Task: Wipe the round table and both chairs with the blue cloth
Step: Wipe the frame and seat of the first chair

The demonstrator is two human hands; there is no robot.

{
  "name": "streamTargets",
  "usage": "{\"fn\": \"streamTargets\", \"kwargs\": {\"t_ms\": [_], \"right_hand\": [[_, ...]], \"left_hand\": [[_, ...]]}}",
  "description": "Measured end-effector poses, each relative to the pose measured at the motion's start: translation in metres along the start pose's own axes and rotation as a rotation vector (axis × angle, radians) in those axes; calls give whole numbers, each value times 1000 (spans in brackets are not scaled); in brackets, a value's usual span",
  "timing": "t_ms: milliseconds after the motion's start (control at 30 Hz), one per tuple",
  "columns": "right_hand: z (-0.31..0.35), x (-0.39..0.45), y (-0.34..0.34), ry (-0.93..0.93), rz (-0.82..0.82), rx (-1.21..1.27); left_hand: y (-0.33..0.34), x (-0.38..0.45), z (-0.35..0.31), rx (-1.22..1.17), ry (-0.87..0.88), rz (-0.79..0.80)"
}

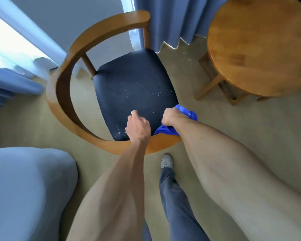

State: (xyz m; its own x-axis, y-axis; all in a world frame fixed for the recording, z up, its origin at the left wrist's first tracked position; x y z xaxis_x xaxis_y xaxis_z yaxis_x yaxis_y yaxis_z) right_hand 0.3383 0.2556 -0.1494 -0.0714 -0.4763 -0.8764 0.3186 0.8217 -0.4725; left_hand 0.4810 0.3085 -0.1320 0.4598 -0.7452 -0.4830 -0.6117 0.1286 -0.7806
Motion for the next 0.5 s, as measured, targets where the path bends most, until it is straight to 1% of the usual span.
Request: {"fn": "streamTargets", "kwargs": {"t_ms": [33, 67, 167, 267, 300, 367, 433, 467, 500], "right_hand": [[0, 2, 0, -30, 6, -148], [0, 1, -2, -25, 18, -237], [-11, 6, 3, 48, 33, -373], [-13, 9, 12, 87, -6, -442], [-12, 7, 14, 93, 3, -440], [0, 2, 18, 106, 38, -379], [21, -4, 30, 88, 72, -321], [33, -9, 41, 61, 96, -291], [49, -12, 55, 31, 119, -255]], "left_hand": [[-6, 3, 11, 53, -3, -13], [-11, 6, 22, 114, -4, -38], [-29, 13, 51, 260, -7, -184], [-66, 21, 73, 268, -46, -375], [-78, 25, 81, 233, -93, -417], [-100, 34, 104, 62, -273, -445], [-115, 41, 126, -157, -478, -407], [-119, 44, 134, -221, -542, -382], [-125, 47, 144, -249, -568, -361]]}}
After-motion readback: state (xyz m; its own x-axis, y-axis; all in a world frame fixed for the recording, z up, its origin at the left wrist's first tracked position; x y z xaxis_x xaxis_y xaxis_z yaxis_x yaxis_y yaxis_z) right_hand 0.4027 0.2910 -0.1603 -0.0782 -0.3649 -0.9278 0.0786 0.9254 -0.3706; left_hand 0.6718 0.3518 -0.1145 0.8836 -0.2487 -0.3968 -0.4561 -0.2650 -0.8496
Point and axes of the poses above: each hand's wrist, its own x-axis towards the middle knuckle, its own y-axis out of the palm, z = x × y, the point moved 4 cm from there along x, towards the middle knuckle, and after that the axes turned 4 degrees about z, right-handed, at the moved point
